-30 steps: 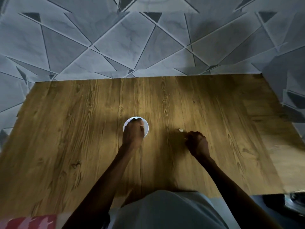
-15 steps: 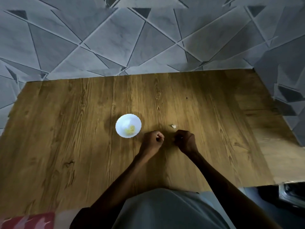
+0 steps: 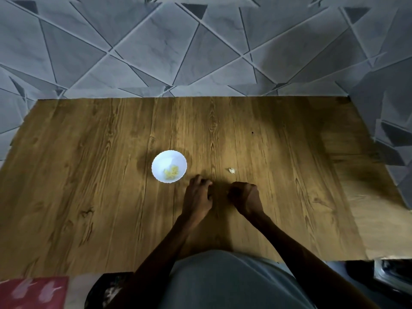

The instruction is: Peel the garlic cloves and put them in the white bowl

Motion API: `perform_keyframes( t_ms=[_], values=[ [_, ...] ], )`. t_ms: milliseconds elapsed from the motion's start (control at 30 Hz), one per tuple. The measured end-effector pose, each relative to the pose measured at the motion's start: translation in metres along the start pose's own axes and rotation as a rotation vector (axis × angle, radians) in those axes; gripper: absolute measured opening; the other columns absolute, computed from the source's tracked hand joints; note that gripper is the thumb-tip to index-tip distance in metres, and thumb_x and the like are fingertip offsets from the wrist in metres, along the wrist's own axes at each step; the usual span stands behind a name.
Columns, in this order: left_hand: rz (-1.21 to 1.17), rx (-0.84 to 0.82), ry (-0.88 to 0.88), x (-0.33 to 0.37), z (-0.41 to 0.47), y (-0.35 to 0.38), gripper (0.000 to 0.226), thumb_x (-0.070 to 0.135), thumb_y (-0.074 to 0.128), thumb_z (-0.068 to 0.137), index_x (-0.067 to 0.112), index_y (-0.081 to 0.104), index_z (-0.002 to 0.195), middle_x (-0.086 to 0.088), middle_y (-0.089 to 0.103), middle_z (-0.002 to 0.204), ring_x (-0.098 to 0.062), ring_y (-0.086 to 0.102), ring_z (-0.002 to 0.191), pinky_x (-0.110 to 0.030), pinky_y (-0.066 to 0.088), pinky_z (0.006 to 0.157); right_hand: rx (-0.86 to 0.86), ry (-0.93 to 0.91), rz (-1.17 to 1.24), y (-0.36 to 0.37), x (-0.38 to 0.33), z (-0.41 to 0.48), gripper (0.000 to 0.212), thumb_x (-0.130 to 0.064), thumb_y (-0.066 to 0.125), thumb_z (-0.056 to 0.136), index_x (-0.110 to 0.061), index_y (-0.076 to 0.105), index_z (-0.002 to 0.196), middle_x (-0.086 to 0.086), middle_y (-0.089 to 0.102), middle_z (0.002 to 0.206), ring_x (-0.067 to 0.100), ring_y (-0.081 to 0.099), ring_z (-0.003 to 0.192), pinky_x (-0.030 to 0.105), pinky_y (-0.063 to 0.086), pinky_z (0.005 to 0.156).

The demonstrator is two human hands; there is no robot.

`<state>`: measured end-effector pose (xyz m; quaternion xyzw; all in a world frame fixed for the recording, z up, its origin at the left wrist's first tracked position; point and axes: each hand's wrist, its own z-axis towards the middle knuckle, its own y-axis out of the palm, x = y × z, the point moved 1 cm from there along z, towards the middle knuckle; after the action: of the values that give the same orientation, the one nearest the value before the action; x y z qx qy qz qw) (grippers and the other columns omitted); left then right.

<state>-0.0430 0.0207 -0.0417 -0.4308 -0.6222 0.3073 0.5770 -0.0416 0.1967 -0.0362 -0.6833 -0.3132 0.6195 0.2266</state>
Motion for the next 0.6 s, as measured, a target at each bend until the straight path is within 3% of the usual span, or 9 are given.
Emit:
perform_keyframes(
  t_ms=[333,467,600],
  values=[
    [-0.026,0.028,-0.006,-0.0003,0.0026,0.0017,0.04,0.019,0.07,0.082,0.024,0.061,0.12,0.001,0.047,0.133,-0.02,0.041,0.127,-0.031,0.038,0.105,0.031,0.03,-0.025,0.0037,0.0033,0.0055,0.008,-0.01,0.065,0.092,-0.013,0.071,0.088,-0.005,0.066,0.08,0.0,0.058,0.063,0.008,0.046,0.055],
    [-0.022,0.034,-0.01,-0.0009,0.0029,0.0024,0.042,0.019,0.071,0.08,0.024,0.061,0.121,0.001,0.048,0.133,-0.021,0.04,0.128,-0.032,0.037,0.107,0.001,0.064,-0.052,0.0047,0.0032,0.0074,0.009,-0.01,0.066,0.09,-0.014,0.069,0.083,-0.003,0.067,0.076,0.004,0.062,0.063,0.022,0.056,0.058],
    [-0.009,0.021,-0.017,0.0019,0.0028,0.0025,0.043,0.019,0.07,0.083,0.024,0.059,0.125,0.001,0.045,0.137,-0.021,0.037,0.131,-0.032,0.035,0.108,0.023,0.04,-0.1,0.006,0.0013,0.0073,0.011,-0.01,0.065,0.09,-0.014,0.069,0.08,-0.002,0.067,0.075,0.007,0.062,0.064,0.025,0.056,0.059]
  ],
)
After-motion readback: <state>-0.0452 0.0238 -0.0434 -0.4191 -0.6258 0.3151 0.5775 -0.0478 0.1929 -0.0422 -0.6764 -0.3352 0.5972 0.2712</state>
